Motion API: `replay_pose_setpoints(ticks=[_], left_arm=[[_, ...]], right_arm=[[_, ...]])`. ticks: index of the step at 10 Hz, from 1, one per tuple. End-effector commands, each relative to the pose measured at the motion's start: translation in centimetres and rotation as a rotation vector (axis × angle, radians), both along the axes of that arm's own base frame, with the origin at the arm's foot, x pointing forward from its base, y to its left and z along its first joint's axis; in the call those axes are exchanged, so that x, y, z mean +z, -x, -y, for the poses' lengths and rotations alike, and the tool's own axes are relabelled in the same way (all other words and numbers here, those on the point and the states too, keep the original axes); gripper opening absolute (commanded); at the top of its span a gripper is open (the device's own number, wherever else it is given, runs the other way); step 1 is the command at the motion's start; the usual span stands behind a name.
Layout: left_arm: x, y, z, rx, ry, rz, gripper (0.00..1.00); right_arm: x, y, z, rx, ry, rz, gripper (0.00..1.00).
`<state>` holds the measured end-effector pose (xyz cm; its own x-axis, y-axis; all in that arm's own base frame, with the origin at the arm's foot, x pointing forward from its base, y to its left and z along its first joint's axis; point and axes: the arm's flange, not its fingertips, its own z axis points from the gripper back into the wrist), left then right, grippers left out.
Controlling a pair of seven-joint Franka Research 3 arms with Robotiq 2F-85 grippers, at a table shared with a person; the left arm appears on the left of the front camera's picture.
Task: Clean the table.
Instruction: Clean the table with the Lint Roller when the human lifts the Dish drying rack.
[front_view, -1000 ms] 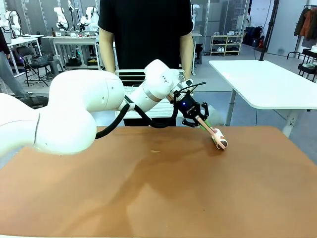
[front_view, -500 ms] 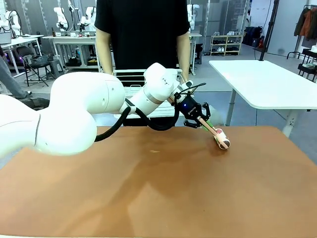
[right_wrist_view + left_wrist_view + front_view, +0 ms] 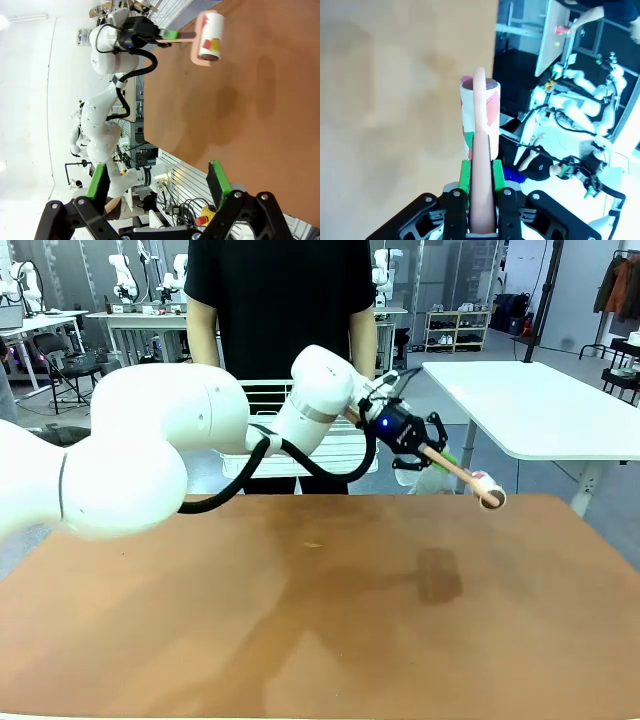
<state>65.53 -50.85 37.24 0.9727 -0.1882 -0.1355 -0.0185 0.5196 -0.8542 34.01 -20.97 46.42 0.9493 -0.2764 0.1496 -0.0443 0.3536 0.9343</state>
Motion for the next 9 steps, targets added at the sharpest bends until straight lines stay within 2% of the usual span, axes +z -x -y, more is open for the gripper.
replay_pose_setpoints(ticks=[1, 4, 5, 7, 9], left_arm=[[2.9, -3.4, 0.1, -0.013, -0.003, 0.007, 0.21], [8.7, 0.6, -6.9, -0.024, -0.217, 0.092, 0.21], [10.1, 2.1, -10.1, -0.057, -0.266, 0.17, 0.21], [12.5, 4.5, -16.7, -0.017, -0.344, 0.241, 0.21], [16.0, 8.0, -24.3, 0.129, -0.508, 0.354, 0.21]], right_arm=[[0.1, 0.3, -0.1, 0.004, -0.006, 0.025, 1.0], [0.1, 0.3, -0.1, 0.004, -0.006, 0.025, 1.0], [0.1, 0.3, -0.1, 0.004, -0.006, 0.025, 1.0], [0.1, 0.3, -0.1, 0.004, -0.006, 0.025, 1.0], [0.1, 0.3, -0.1, 0.004, -0.006, 0.025, 1.0]])
